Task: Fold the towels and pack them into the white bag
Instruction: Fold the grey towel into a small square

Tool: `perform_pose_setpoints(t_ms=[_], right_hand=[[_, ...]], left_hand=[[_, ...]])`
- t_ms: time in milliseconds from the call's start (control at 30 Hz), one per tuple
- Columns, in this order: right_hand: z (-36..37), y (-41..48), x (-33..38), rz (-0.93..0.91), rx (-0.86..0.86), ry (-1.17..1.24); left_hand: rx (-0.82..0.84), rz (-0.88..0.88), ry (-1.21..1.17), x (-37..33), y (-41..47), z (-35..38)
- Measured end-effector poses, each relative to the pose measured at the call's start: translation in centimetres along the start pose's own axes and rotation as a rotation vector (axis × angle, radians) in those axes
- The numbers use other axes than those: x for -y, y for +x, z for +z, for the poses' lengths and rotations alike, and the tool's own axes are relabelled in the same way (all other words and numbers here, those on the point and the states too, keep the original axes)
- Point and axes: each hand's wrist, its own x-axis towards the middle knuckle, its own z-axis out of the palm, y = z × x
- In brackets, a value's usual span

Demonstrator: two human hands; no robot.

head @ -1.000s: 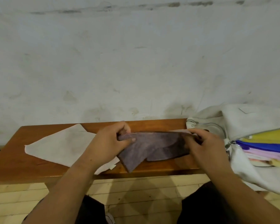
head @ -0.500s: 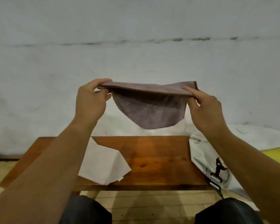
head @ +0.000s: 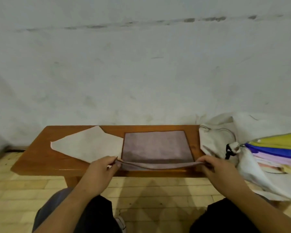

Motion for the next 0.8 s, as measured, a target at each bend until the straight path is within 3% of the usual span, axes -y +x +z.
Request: perform_pose_setpoints(t_ms=[267,433,633,800], right_hand=[[1.2,-0.5,-2.2,-0.093,-0.078,0.082],[1.2,1.9,-2.0,0.116,-0.044,0.199],[0.8,7.9,-0.9,0.178,-0.075,0.268],[3.1,13.4,-1.8,0.281,-0.062,0.276]], left_hand=[[0.060,-0.060,-0.026,1.1,-1.0,-0.1],[0.026,-0.081,-0.052,0.0,1.4,-0.8],[-0.064,-0.108,-0.004,-0.4,8.4,-1.2],[-0.085,-0.222,-0.096,0.7,14.7,0.0]])
